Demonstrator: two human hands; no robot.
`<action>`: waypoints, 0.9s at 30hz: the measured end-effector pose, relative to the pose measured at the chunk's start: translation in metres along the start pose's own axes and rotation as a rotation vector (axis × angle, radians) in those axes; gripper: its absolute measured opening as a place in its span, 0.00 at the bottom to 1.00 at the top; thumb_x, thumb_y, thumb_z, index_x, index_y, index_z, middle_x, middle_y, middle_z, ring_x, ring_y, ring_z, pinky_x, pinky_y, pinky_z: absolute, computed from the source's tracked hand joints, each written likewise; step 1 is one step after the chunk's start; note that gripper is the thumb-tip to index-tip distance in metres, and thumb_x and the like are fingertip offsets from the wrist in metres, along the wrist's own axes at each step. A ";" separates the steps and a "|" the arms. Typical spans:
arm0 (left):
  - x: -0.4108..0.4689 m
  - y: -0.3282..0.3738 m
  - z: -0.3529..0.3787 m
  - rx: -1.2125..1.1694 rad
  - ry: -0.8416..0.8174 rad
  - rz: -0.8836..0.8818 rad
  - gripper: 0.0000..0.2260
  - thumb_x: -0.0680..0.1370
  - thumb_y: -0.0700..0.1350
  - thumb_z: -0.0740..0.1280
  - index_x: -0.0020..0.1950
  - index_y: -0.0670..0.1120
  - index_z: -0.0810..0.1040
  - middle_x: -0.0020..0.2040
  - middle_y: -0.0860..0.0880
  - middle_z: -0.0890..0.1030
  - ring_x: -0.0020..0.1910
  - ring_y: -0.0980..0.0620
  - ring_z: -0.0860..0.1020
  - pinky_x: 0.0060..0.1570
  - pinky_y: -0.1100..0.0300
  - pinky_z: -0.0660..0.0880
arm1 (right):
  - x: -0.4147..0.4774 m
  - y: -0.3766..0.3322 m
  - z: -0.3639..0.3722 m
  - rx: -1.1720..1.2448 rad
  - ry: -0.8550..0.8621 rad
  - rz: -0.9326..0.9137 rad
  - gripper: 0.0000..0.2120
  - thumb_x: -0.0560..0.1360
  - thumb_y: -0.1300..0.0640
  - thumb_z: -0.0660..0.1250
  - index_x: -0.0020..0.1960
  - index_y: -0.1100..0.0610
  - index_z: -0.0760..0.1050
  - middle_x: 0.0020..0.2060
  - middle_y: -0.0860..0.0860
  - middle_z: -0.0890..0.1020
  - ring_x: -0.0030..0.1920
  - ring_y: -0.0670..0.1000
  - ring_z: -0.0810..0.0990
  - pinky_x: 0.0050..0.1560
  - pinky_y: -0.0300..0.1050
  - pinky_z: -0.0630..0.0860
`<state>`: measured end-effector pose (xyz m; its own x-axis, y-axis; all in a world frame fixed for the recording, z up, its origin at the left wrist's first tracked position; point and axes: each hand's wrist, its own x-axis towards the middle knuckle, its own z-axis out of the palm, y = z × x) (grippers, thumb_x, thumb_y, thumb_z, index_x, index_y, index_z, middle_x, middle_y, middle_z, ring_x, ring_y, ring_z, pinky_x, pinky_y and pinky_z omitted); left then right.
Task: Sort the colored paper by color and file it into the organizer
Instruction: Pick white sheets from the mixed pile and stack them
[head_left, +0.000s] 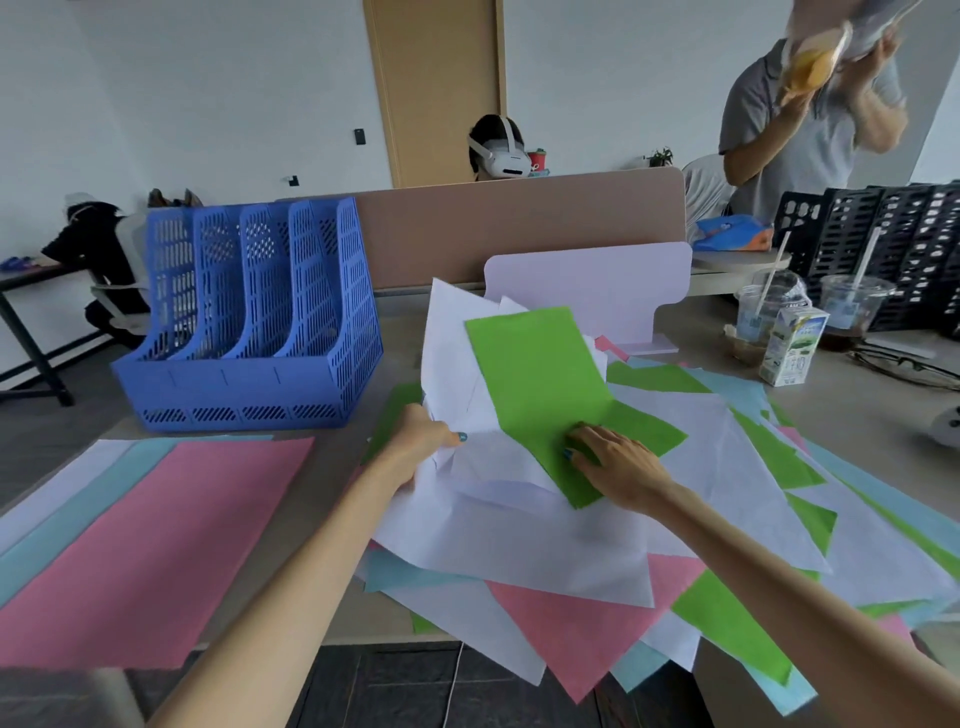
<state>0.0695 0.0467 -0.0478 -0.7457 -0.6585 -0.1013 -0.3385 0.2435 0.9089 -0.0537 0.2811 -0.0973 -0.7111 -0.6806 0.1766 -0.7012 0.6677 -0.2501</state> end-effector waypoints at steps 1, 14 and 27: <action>-0.001 0.001 -0.007 0.014 0.032 0.015 0.23 0.57 0.44 0.78 0.50 0.43 0.79 0.48 0.48 0.83 0.48 0.47 0.81 0.56 0.51 0.76 | 0.000 -0.001 -0.001 -0.005 -0.014 0.012 0.23 0.81 0.43 0.51 0.74 0.49 0.61 0.74 0.47 0.64 0.72 0.51 0.64 0.70 0.46 0.61; -0.036 -0.001 -0.067 -0.198 0.390 0.119 0.11 0.72 0.34 0.71 0.52 0.43 0.75 0.47 0.48 0.78 0.47 0.48 0.76 0.46 0.59 0.71 | -0.013 -0.015 -0.005 -0.066 -0.033 0.101 0.23 0.82 0.44 0.49 0.75 0.50 0.60 0.75 0.48 0.62 0.73 0.51 0.63 0.70 0.49 0.61; -0.055 0.031 -0.125 -0.394 0.487 0.216 0.17 0.72 0.35 0.72 0.60 0.37 0.76 0.54 0.47 0.78 0.50 0.48 0.77 0.51 0.58 0.72 | -0.005 -0.036 -0.016 0.293 0.047 0.170 0.17 0.81 0.50 0.57 0.66 0.56 0.71 0.64 0.55 0.76 0.60 0.56 0.77 0.58 0.47 0.73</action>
<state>0.1716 0.0014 0.0360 -0.3975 -0.8932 0.2101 0.0940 0.1882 0.9776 -0.0257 0.2660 -0.0738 -0.8230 -0.5475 0.1512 -0.5323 0.6506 -0.5416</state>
